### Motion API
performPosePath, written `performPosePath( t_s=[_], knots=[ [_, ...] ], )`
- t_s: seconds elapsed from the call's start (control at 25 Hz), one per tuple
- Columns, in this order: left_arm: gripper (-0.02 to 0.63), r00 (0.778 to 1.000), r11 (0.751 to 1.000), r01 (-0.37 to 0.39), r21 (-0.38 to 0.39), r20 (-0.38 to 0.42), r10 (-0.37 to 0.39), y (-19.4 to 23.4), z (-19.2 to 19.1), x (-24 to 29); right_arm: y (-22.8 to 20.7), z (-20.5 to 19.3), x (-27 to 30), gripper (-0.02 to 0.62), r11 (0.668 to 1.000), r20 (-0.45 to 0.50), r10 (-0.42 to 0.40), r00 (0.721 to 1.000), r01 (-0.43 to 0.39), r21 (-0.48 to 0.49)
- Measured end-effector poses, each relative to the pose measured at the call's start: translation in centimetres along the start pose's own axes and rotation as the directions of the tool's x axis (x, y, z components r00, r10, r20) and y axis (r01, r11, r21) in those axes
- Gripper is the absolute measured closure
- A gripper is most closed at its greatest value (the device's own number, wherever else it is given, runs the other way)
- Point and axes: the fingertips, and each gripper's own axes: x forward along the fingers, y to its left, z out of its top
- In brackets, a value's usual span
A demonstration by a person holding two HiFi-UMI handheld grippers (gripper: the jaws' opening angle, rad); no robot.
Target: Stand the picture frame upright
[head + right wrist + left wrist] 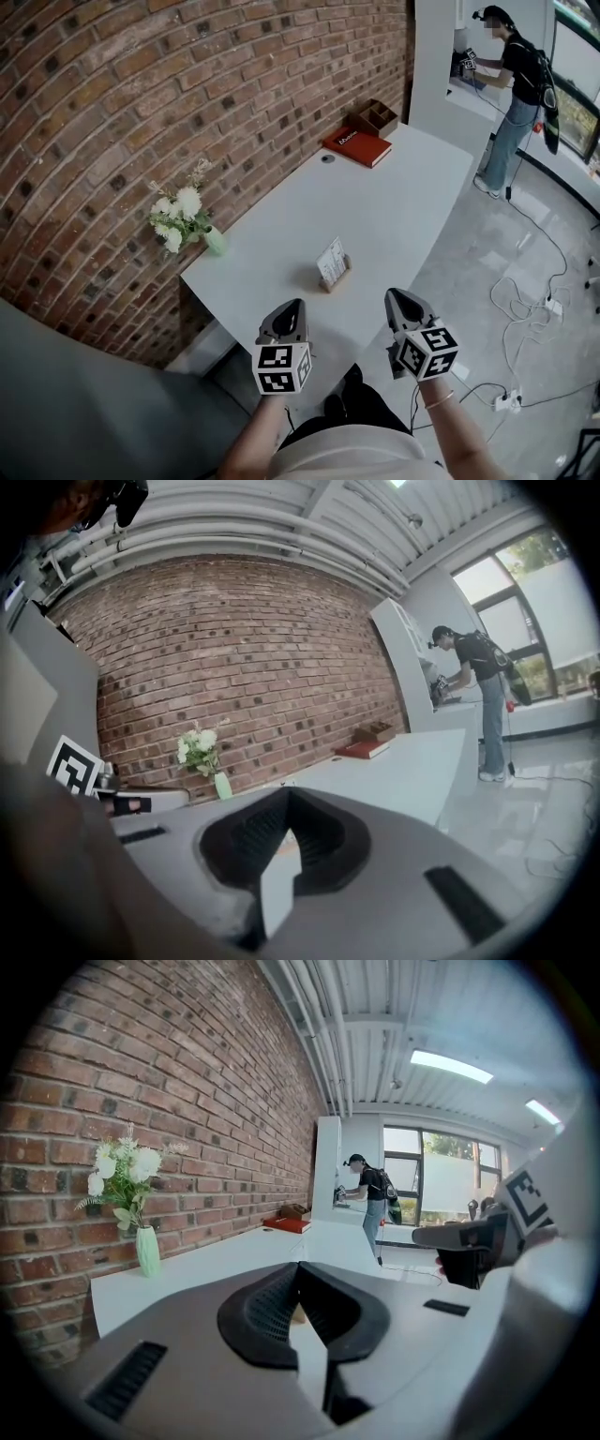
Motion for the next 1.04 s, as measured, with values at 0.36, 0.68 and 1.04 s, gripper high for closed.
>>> performPosePath(
  t_s=[0.36, 0.68, 1.04],
  knots=[
    [0.612, 1.000, 0.999, 0.025, -0.023, 0.002, -0.025, -0.2, -0.3, -0.8, 0.2, -0.4, -1.9, 0.592, 0.996, -0.009, -0.071, 0.997, 0.071, -0.052],
    [0.612, 0.999, 0.998, 0.044, -0.051, 0.000, -0.044, -0.7, -0.5, -1.1, -0.5, -0.9, -2.8, 0.593, 0.993, -0.030, -0.109, 0.994, 0.107, -0.057],
    [0.612, 0.999, 0.997, 0.050, -0.063, -0.020, -0.051, -0.5, -1.1, -1.8, -0.9, -0.5, -2.9, 0.594, 0.992, -0.035, -0.112, 0.993, 0.110, -0.059]
  ],
)
